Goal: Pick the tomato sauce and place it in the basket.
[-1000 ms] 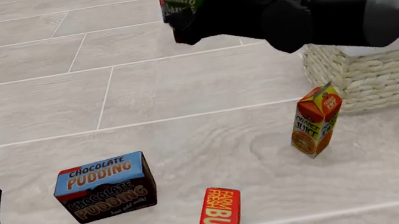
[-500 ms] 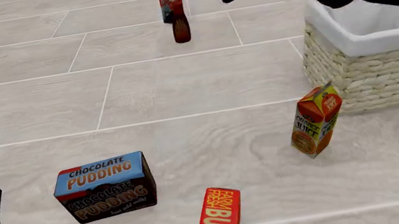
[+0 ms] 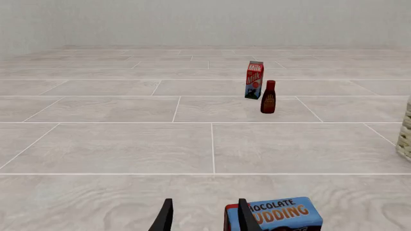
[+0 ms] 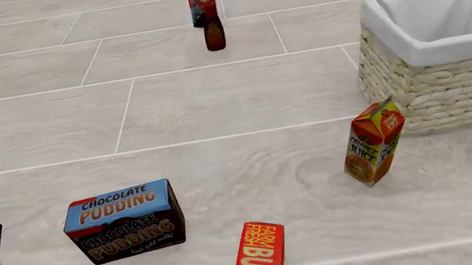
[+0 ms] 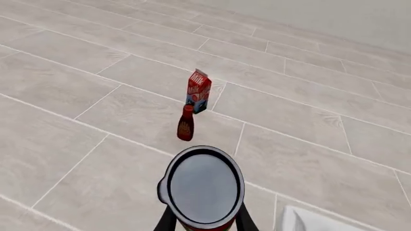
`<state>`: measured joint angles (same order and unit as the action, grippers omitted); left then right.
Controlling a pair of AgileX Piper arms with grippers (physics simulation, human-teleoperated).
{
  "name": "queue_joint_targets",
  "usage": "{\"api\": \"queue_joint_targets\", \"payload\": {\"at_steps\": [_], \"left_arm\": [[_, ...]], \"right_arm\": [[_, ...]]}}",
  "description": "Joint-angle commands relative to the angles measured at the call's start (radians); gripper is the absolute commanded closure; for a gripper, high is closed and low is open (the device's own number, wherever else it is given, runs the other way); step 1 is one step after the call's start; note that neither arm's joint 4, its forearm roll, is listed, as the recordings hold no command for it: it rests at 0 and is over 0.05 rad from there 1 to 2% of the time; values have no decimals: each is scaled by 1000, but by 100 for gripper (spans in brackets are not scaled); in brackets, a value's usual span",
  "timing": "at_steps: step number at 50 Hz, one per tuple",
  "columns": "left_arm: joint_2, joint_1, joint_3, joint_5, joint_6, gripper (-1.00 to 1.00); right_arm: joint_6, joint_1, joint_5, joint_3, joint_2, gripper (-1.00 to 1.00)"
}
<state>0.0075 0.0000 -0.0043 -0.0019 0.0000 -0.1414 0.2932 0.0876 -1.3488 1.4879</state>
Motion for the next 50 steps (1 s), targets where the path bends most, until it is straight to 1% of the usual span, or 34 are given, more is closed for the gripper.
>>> {"api": "queue_joint_targets", "payload": {"at_steps": [1,2,3,8,20,28,50], "left_arm": [[0,0,0,0,0,-100],[0,0,0,0,0,-100],[0,0,0,0,0,-100],[0,0,0,0,0,-100],[0,0,0,0,0,-100],[0,0,0,0,0,-100],[0,0,0,0,0,-100]], "right_arm": [[17,-65,21,4,-39,100],[23,-68,23,5,-41,100],[44,-69,32,5,-45,100],[28,-93,33,25,-64,100],[18,-147,39,70,-108,100],[16,-186,47,92,-133,100],[19,-283,18,170,-154,100]]}}
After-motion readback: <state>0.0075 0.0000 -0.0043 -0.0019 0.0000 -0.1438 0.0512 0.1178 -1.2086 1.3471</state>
